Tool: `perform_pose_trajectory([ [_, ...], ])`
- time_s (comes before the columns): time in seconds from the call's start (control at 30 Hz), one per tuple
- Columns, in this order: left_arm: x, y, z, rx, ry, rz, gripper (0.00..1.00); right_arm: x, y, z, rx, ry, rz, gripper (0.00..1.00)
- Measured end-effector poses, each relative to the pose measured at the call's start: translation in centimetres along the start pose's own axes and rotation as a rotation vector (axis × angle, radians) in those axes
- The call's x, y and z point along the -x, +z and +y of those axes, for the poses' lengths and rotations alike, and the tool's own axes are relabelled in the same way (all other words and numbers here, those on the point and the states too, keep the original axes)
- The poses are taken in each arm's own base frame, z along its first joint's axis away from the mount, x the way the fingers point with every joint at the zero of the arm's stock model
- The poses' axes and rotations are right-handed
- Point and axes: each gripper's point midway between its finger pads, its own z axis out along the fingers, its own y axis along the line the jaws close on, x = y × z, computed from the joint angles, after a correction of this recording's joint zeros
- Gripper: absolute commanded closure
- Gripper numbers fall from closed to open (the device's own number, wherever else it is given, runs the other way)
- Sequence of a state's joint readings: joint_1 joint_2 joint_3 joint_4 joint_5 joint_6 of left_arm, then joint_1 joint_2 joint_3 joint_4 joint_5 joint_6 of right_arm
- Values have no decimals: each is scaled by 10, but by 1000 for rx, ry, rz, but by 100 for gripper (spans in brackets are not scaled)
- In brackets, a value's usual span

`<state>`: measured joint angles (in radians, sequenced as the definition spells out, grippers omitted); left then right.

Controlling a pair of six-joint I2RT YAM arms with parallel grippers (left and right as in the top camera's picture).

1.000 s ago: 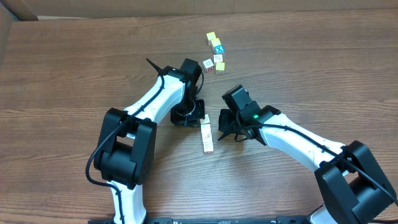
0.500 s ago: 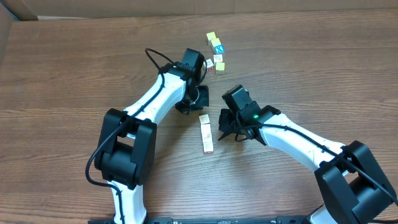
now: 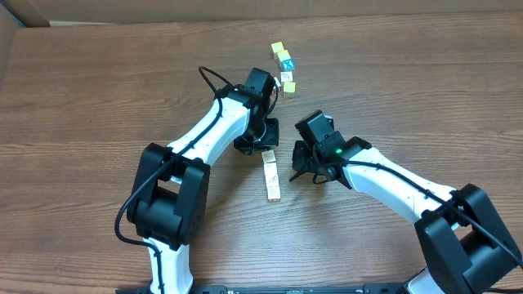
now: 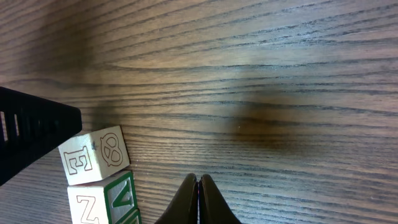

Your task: Flip 4 blocks

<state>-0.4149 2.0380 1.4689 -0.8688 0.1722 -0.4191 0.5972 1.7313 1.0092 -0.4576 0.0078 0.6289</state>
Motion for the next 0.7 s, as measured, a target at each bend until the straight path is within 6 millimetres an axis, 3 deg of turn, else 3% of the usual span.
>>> perform_pose_trajectory([
  [0.6,-10,0,-4,-18,-1,44,96,-1,0,-1,-4,0,4,94],
  [0.7,-9,0,-5,-22,0,36,96,-1,0,-1,-4,0,4,90],
])
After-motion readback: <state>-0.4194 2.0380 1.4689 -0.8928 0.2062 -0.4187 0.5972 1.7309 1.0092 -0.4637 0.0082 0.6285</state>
